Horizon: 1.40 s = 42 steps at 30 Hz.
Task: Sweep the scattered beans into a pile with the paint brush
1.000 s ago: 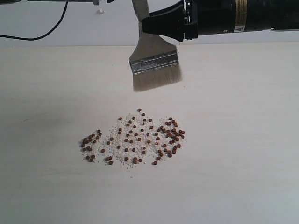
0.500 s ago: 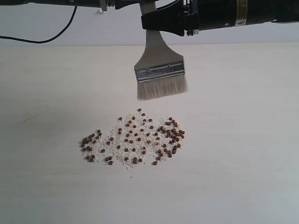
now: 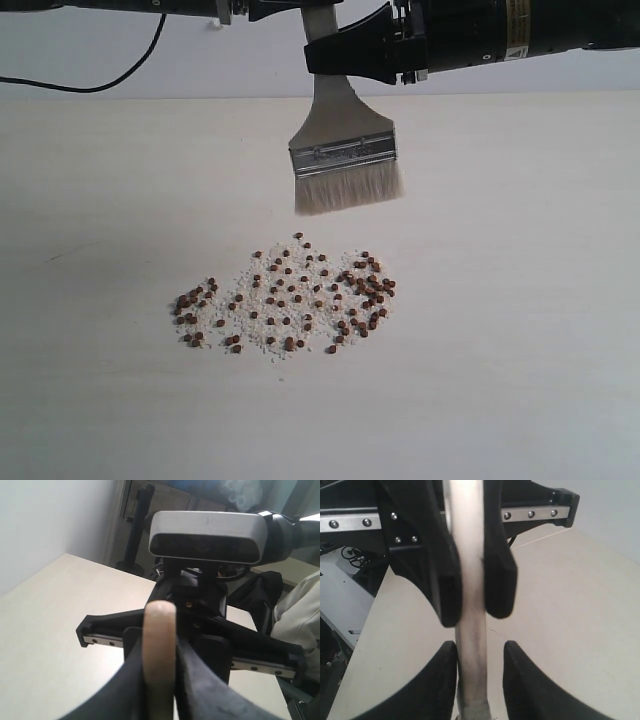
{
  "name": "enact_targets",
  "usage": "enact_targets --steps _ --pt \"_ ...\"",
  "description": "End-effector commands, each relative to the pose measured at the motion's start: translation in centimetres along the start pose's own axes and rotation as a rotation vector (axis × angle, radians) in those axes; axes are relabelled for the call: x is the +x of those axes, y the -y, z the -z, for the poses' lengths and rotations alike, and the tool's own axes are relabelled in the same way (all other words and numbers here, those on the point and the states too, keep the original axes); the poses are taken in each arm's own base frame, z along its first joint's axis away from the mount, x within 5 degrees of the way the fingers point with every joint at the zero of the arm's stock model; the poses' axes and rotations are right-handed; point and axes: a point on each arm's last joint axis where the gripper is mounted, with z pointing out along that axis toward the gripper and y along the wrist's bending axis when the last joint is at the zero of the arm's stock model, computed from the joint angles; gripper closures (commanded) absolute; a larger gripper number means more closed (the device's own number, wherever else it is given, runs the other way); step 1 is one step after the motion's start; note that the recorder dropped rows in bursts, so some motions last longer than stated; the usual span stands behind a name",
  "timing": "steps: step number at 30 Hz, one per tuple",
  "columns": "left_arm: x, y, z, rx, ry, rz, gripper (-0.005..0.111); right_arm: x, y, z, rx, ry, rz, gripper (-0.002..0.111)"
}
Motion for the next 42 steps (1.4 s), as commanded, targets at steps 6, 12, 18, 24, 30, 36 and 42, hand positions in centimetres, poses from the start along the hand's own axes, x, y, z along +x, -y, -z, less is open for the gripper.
enact_targets --steps 6,12,18,24,30,36,42 --pt "-0.3 0.1 -0.1 0.009 0.017 -0.006 0.107 -0.6 -0.2 0.0 0.001 0.012 0.006 0.088" --pt "-0.3 0.1 -0.1 0.010 0.020 -0.005 0.107 -0.7 -0.2 0.0 0.003 0.025 0.001 0.108" --pt "-0.4 0.1 -0.1 0.010 0.025 -0.003 0.107 -0.9 -0.2 0.0 0.005 0.044 -0.003 0.108" --pt "-0.8 0.0 0.1 0.004 0.077 0.001 0.069 -0.9 -0.2 0.0 0.006 0.046 -0.029 0.108" --pt "-1.3 -0.9 2.2 -0.050 0.098 -0.073 0.041 -0.5 2.7 0.5 0.327 0.009 -0.040 0.108" --pt "-1.7 -3.5 8.4 -0.191 0.148 0.017 0.106 -2.4 4.4 3.5 0.780 -0.031 0.076 0.108" --pt "-0.9 -4.0 12.6 -0.290 0.167 0.034 0.107 -5.1 3.2 6.2 1.006 -0.020 0.174 0.108"
